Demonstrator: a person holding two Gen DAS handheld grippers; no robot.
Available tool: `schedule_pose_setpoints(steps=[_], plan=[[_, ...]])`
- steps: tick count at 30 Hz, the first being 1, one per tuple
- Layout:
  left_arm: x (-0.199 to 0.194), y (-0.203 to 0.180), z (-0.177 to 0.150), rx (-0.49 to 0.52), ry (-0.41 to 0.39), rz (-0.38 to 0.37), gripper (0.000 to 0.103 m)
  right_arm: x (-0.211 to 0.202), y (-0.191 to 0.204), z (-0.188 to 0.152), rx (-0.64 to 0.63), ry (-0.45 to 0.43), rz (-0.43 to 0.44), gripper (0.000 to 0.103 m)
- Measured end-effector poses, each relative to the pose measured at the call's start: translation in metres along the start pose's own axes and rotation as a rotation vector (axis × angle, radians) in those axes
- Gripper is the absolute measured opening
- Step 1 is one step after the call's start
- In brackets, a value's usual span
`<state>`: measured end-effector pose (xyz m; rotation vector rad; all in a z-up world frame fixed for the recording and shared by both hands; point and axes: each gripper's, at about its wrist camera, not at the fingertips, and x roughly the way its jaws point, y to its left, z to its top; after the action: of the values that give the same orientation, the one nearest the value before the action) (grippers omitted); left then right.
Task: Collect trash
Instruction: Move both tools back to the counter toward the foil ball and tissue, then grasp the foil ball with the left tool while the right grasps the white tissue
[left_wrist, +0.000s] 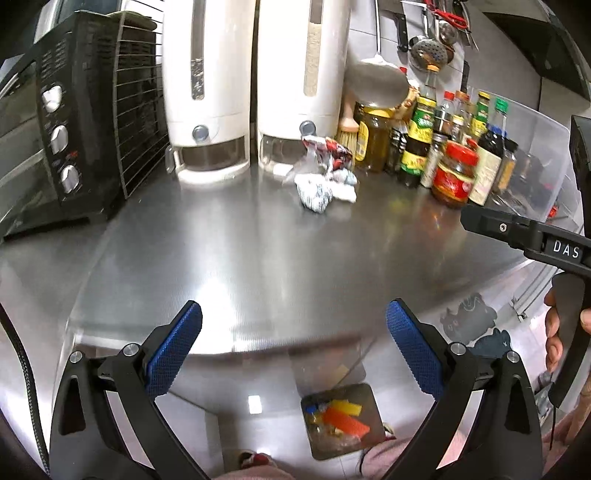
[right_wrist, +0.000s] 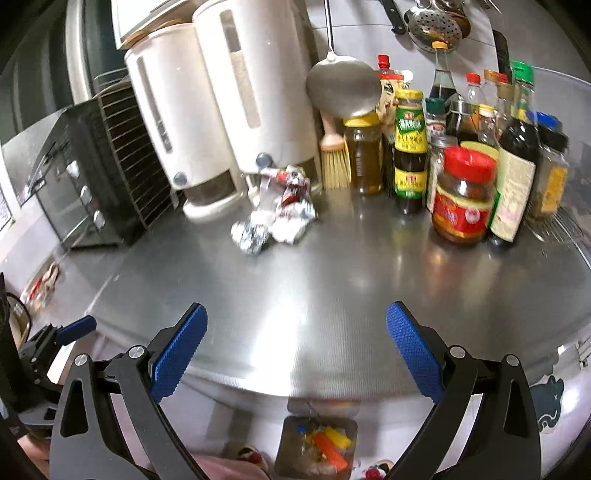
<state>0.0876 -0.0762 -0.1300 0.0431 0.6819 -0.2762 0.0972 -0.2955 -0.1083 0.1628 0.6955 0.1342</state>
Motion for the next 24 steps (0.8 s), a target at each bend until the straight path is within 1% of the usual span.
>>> schedule_pose_setpoints(steps=[5,9,14,17,19,20,22,24], plan=[[0.03,0.002,0.03,0.01,0.014,0.007,0.095,0.033,-0.006,0.035,0.023,0.017,-0.006,0.098],[0.059,0.005,0.049,0.016,0.034,-0.006,0.095,0.058,-0.008,0.053,0.033,0.026,-0.021,0.098],[0.094,0.004,0.069,0.031,0.058,-0.015,0.094,0.097,-0.012,0.07,0.083,0.069,0.004,0.097],[0.11,0.0,0.079,0.054,0.06,-0.027,0.089,0.121,-0.014,0.072,0.114,0.109,0.032,0.087],[0.12,-0.004,0.086,0.074,0.062,-0.024,0.087,0.138,-0.015,0.075,0.138,0.139,0.051,0.072],[0.125,-0.005,0.089,0.08,0.063,-0.022,0.084,0.144,-0.014,0.076,0.141,0.148,0.051,0.069],[0.135,-0.007,0.093,0.09,0.067,-0.025,0.079,0.156,-0.011,0.08,0.138,0.165,0.043,0.056],[0.146,-0.008,0.095,0.096,0.08,-0.031,0.074,0.166,-0.008,0.082,0.142,0.186,0.048,0.049]])
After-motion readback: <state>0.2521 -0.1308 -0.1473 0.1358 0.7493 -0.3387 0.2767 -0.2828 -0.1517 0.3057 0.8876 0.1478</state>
